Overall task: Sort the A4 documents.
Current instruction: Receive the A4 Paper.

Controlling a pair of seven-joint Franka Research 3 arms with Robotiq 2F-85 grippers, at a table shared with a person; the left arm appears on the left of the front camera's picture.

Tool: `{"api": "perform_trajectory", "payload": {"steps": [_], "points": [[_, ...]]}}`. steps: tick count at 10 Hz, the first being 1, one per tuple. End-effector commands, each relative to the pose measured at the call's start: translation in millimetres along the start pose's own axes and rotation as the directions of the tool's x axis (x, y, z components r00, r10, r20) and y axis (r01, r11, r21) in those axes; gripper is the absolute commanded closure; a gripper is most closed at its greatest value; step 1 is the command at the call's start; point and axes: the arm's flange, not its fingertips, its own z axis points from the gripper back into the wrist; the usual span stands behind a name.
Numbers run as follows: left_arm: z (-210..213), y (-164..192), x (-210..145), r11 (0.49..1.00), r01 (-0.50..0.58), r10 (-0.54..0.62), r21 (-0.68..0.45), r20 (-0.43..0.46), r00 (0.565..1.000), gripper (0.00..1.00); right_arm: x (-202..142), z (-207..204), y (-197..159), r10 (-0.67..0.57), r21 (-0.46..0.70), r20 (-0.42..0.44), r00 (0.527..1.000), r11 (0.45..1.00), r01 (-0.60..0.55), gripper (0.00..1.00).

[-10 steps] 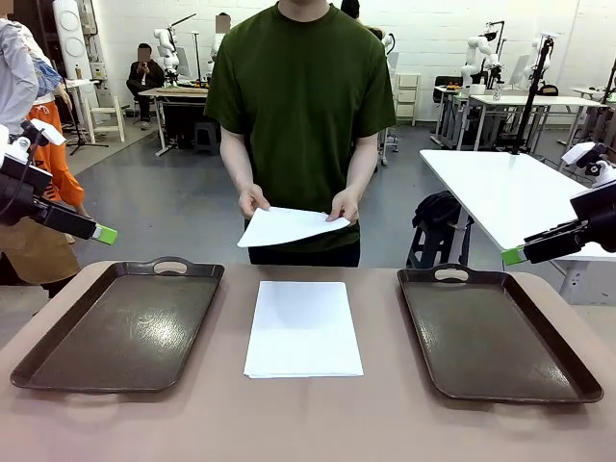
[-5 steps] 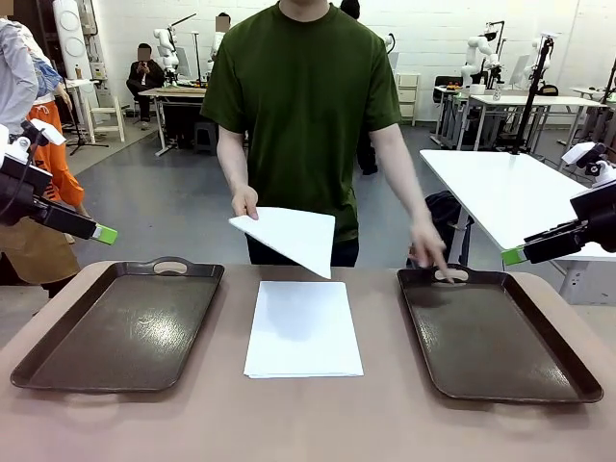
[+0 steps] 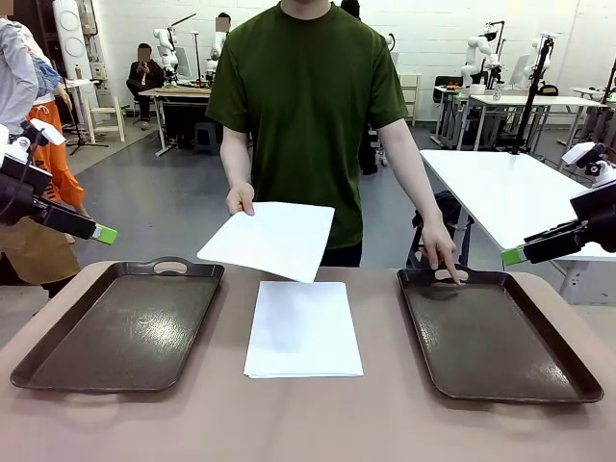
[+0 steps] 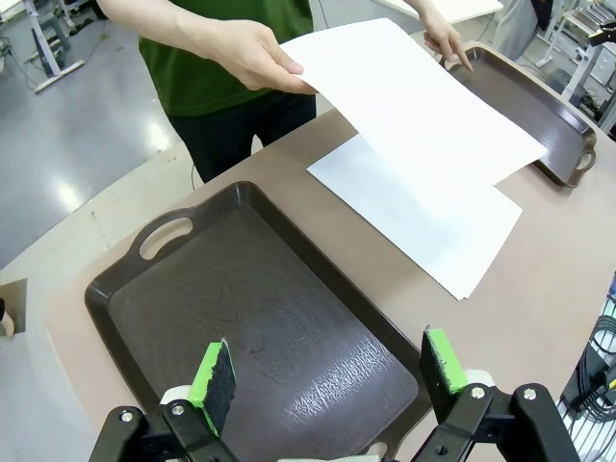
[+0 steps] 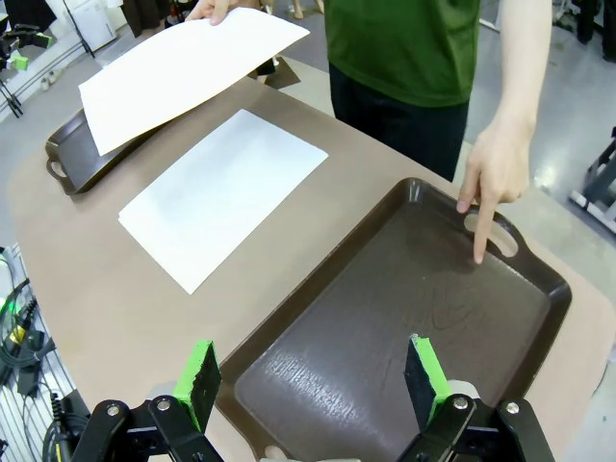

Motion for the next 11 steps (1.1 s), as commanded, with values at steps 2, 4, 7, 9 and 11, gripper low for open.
{"api": "perform_trajectory", "payload": {"steps": [2,4,7,9,11], "points": [[0.3,2.1,-1.6,1.0,0.011,-0.011,-0.011,0.006,1.0,0.0,-1.2,-1.2,-1.3,0.008,0.019,0.01,1.0,1.0,-0.008,0.0],[0.3,2.1,-1.6,1.0,0.011,-0.011,-0.011,0.006,1.0,0.0,-1.2,-1.2,-1.3,0.008,0.019,0.01,1.0,1.0,-0.008,0.0],[0.3,2.1,-1.6,1.0,0.011,-0.011,-0.011,0.006,1.0,0.0,-1.2,-1.2,-1.3,0.008,0.019,0.01,1.0,1.0,-0.008,0.0],[0.3,2.1,-1.6,1.0,0.011,-0.011,-0.011,0.006,1.0,0.0,-1.2,-1.2,-1.3,0.008,0.019,0.01,1.0,1.0,-0.008,0.0],[0.3,2.1,-1.6,1.0,0.011,-0.011,-0.011,0.006,1.0,0.0,-1.2,-1.2,-1.3,0.008,0.019,0.01,1.0,1.0,-0.008,0.0]]}}
